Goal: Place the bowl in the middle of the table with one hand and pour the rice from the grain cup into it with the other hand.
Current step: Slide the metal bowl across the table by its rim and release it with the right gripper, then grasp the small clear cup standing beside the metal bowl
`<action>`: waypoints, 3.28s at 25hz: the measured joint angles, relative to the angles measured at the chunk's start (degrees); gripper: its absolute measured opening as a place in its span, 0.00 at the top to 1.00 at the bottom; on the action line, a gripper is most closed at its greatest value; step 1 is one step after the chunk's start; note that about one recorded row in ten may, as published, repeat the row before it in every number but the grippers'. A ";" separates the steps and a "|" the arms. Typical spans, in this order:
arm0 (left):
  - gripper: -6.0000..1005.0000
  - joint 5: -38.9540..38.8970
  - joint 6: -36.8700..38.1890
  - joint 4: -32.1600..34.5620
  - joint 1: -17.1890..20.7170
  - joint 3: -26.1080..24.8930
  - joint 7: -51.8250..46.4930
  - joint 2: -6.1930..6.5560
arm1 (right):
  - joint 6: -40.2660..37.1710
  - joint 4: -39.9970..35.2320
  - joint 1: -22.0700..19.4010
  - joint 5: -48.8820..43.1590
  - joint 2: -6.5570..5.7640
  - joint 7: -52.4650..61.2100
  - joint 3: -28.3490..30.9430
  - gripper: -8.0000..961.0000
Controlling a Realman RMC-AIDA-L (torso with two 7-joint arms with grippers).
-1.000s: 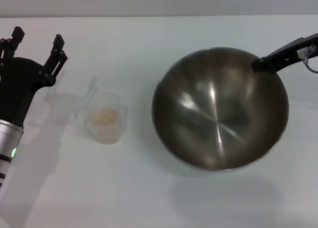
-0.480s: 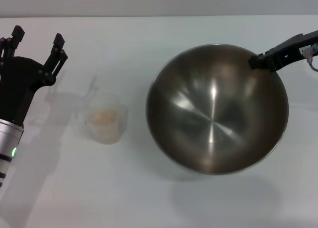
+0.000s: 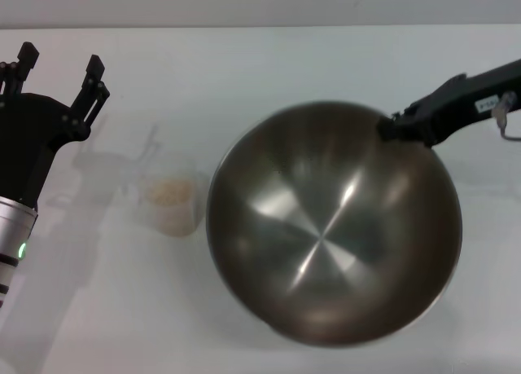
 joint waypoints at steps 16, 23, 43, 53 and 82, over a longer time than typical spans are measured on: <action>0.19 0.00 0.03 0.00 0.09 0.00 0.00 -0.09 | -0.54 16.24 4.64 -0.62 -0.09 -4.55 -0.96 0.95; 0.19 0.00 0.03 0.00 0.05 0.00 0.00 -0.09 | -1.76 18.82 5.85 -3.36 0.00 -4.83 -0.91 0.95; 0.19 0.00 -0.01 0.22 -0.31 0.00 0.00 -0.09 | -4.65 17.62 6.82 -8.27 0.30 -1.96 -1.12 0.86; 0.20 0.00 0.03 0.00 0.04 -0.47 0.00 -0.01 | -6.42 7.74 6.15 -3.14 0.36 -3.52 -2.08 0.45; 0.20 -0.08 3.93 -0.10 -0.15 -2.97 0.08 -0.09 | -157.90 37.39 -14.42 -4.36 0.80 12.57 -55.41 0.46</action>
